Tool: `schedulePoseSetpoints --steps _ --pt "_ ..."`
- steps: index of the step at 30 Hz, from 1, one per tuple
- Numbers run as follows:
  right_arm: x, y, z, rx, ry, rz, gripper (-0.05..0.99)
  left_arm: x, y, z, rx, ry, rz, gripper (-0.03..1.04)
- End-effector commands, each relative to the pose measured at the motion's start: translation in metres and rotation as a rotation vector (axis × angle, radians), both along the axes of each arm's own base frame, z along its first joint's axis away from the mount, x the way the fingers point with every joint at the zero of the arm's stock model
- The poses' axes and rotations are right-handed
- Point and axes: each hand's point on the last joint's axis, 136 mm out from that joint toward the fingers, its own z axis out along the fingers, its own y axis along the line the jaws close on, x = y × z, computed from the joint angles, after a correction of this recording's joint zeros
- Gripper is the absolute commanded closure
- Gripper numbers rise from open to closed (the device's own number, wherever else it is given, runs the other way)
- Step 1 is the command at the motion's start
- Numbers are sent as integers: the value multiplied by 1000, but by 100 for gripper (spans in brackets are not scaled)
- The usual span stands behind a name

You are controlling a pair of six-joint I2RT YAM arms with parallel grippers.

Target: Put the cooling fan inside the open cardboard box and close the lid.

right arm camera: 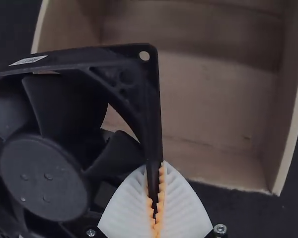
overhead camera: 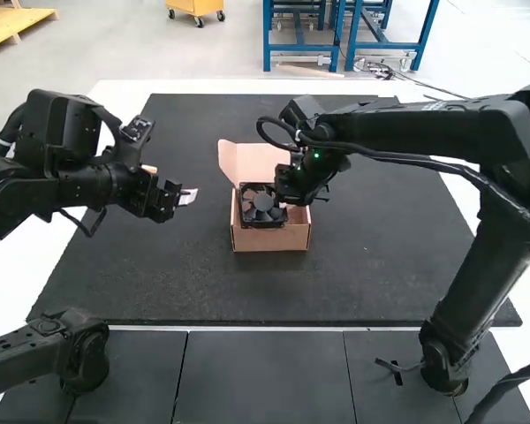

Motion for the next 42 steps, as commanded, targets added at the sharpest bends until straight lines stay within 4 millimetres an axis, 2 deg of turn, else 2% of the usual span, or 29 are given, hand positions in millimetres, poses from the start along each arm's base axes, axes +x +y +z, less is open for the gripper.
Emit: schedulePoseSetpoints --steps 1,10,28,42 --pt "24 -2 17 13 -65 -10 96 -4 4 2 8 -17 3 4" --pt "42 -7 14 3 -72 -33 95 -9 7 1 12 -10 3 4" --pt "62 3 1 -27 -87 -14 95 -9 8 1 9 -14 6 4" --pt "75 -4 -24 -68 -68 -5 95 -8 8 0 7 -16 8 4"
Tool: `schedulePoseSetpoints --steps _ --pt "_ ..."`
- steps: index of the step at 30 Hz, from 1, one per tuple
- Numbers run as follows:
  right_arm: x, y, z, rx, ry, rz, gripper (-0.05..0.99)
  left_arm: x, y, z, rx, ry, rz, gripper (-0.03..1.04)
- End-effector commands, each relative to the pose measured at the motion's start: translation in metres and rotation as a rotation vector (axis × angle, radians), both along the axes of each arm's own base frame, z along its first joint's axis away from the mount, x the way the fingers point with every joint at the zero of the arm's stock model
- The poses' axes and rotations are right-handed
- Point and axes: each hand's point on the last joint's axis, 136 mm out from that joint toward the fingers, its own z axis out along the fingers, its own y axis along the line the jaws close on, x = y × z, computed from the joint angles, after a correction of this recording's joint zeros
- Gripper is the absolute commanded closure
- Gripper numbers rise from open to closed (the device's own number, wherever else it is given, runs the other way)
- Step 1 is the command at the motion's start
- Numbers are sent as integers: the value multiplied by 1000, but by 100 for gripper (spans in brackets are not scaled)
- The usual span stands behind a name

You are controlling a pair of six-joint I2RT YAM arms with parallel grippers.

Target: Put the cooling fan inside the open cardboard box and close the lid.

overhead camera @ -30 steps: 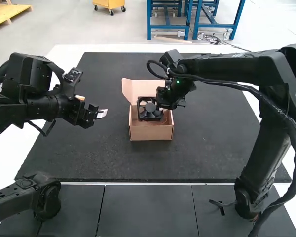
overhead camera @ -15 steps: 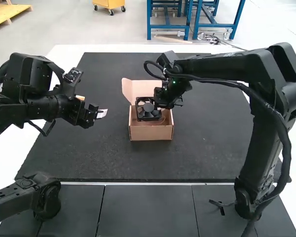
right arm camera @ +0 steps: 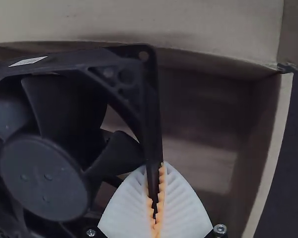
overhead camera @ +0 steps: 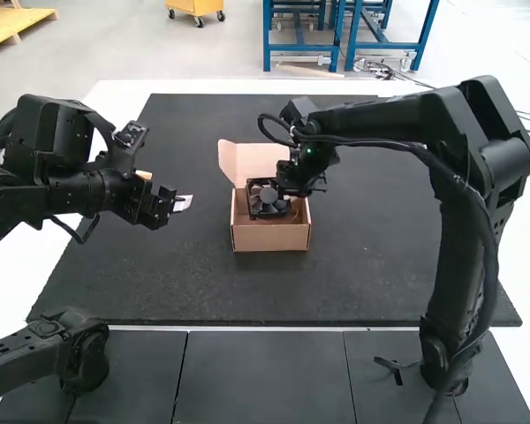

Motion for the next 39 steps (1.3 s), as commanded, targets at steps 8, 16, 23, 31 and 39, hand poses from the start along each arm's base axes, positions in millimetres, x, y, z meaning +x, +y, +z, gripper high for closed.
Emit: schedulePoseSetpoints --steps 8,16,23,31,39 --pt "14 1 -5 -6 -11 7 96 0 2 2 4 -25 3 4" --pt "12 8 -13 -17 9 46 95 2 2 0 0 -30 7 4" --pt "4 12 -25 -19 68 88 95 3 1 -1 -1 -33 7 4" --pt "2 11 -33 -67 131 122 78 5 1 -3 -2 -36 7 4" --pt "14 20 -16 -42 89 125 43 9 -2 2 -11 -52 7 4"
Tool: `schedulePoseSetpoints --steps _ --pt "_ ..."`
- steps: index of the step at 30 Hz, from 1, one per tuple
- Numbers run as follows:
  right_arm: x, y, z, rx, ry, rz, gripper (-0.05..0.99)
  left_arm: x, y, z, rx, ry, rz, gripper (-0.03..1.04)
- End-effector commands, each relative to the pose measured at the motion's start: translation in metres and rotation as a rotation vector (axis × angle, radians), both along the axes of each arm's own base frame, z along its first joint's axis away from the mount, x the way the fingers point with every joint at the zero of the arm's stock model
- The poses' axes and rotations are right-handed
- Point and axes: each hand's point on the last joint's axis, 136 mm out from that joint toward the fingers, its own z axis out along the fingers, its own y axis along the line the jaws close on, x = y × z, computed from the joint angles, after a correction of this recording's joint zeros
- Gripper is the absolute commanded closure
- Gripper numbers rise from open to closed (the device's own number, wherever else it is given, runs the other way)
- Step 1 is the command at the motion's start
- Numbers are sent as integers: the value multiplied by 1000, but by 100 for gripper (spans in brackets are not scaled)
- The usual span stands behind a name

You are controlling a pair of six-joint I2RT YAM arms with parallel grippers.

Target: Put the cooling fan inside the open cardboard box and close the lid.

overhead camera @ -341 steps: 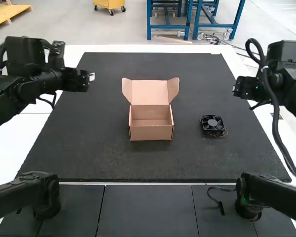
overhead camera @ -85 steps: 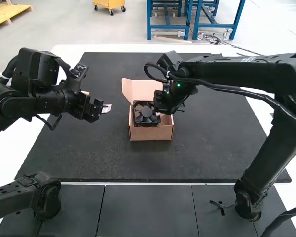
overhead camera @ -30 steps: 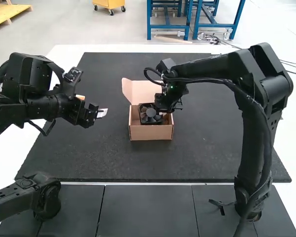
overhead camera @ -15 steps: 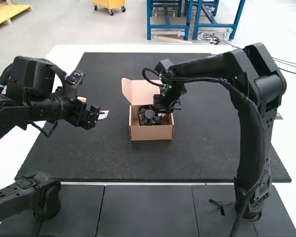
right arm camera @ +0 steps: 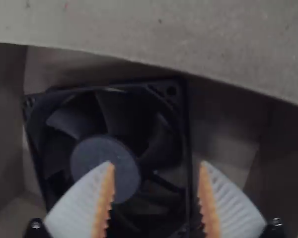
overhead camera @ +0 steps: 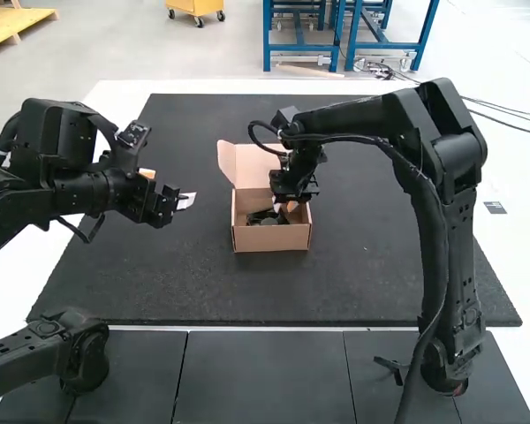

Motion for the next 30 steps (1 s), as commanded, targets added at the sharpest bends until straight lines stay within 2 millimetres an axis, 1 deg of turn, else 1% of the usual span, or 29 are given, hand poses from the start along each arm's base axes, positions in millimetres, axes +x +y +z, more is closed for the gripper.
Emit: schedulePoseSetpoints --steps 1,3,4,6,8,12,14,16,18,21,25,28,30 --pt "9 7 19 34 -31 13 35 3 2 3 3 -22 8 4" --pt "11 13 30 67 -30 20 15 6 1 3 1 -23 12 4" --pt "12 17 37 94 -28 25 13 8 0 4 0 -25 12 4" --pt "12 23 51 124 -21 35 12 12 -1 8 -10 -39 17 4" --pt "10 27 69 146 -15 47 5 17 -2 9 -15 -40 26 4" --pt "20 32 109 182 -100 81 4 28 -1 4 -25 -13 59 4" --pt "21 33 128 196 -151 105 3 34 0 4 -29 -2 78 4" --pt "20 28 145 193 -200 122 3 41 2 7 -56 -3 110 4" --pt "16 20 151 181 -225 127 3 48 5 12 -76 -12 138 4" --pt "11 9 161 182 -285 116 3 58 10 13 -86 -21 168 4" --pt "10 -11 173 164 -417 70 3 71 15 6 -80 -8 200 4" --pt "8 -16 179 193 -478 43 3 83 16 3 -78 -3 216 4" --pt "4 -21 179 190 -487 34 3 91 17 1 -75 4 225 4"
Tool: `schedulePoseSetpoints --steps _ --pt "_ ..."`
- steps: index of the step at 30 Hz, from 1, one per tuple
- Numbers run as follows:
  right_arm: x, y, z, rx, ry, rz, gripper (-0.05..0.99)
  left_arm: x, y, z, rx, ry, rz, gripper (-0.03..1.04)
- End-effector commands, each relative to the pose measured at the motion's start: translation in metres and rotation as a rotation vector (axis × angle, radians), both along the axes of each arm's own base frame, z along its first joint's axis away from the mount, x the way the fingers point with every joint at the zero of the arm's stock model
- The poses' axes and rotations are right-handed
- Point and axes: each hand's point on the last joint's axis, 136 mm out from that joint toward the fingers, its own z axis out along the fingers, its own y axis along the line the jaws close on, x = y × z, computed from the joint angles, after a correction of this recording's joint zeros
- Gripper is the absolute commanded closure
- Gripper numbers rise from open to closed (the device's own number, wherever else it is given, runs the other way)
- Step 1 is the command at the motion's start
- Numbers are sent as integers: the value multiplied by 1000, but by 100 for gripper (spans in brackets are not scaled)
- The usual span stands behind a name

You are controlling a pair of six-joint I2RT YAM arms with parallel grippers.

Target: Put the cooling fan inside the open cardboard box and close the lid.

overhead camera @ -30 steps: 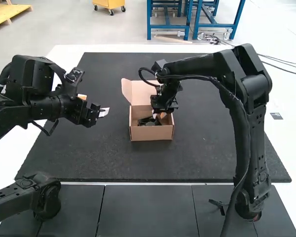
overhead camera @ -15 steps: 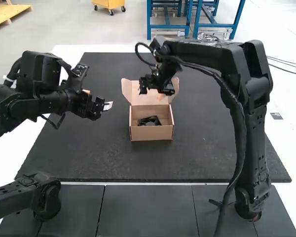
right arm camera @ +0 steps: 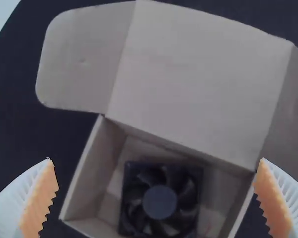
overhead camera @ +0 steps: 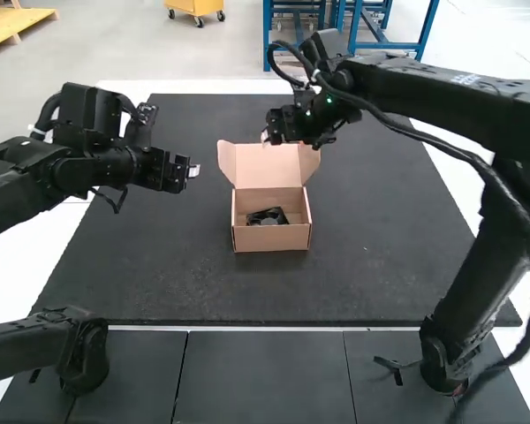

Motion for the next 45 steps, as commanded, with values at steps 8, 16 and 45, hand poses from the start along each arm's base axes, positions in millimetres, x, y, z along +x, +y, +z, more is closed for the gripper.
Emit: schedulePoseSetpoints --steps 8,16,45 --pt "13 -48 3 -30 -96 -129 3 39 12 10 -11 -29 77 4" --pt "44 -76 1 23 -165 -170 3 66 24 12 4 -56 117 4" --pt "86 -86 -57 35 -143 -213 3 136 33 -4 41 -42 149 4"
